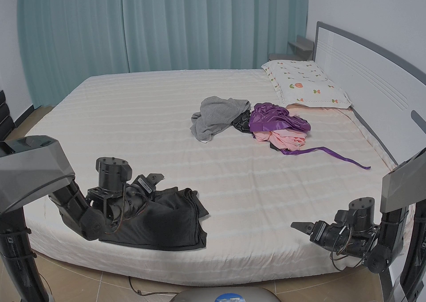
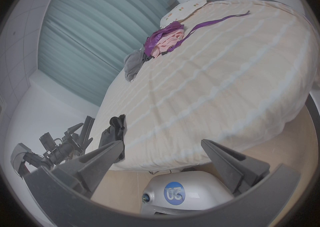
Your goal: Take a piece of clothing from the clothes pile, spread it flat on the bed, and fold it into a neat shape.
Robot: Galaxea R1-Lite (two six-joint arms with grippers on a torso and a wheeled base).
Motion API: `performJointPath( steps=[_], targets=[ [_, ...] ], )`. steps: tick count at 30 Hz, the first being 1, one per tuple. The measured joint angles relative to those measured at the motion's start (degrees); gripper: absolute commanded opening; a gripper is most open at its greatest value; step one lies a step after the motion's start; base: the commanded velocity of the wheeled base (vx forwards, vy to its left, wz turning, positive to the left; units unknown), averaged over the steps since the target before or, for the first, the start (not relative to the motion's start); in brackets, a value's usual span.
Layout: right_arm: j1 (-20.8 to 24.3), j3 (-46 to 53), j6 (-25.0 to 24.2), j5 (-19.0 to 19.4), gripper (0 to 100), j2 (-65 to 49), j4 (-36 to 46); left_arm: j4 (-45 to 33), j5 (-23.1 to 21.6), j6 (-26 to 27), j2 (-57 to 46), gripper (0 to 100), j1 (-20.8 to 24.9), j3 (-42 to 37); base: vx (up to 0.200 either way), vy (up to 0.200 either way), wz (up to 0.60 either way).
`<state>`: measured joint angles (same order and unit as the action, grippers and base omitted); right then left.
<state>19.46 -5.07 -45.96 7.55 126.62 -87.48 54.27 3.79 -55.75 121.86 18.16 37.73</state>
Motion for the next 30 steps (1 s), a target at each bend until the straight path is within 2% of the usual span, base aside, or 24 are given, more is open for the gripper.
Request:
performJointPath(
  steps=[6, 11, 15, 21, 30],
  targets=[
    [1.84, -7.98, 2.68, -0.18, 100, -0.16, 11.82, 0.85, -10.02, -6.68, -1.02, 100, -5.63, -3.78, 0.000, 0.200, 0.00],
    [2.62, -15.63, 3.29, -0.35, 100, -1.43, 21.19, 2.02, -14.71, -8.55, -1.27, 100, -9.73, -6.03, 0.000, 0.200, 0.00],
    [4.05, -22.46, 3.51, -0.41, 100, -2.17, 29.18, 3.58, -16.54, -8.95, -1.16, 100, -12.36, -7.03, 0.000, 0.200, 0.00],
    [6.47, -30.26, 3.82, -0.62, 100, -2.82, 36.41, 7.63, -17.53, -9.01, 0.68, 100, -14.42, -7.47, 0.000, 0.200, 0.00],
    [7.83, -40.63, 5.05, -0.60, 100, -1.71, 41.63, 10.26, -18.02, -9.07, 2.69, 100, -16.26, -7.34, 0.000, 0.200, 0.00]
  ],
)
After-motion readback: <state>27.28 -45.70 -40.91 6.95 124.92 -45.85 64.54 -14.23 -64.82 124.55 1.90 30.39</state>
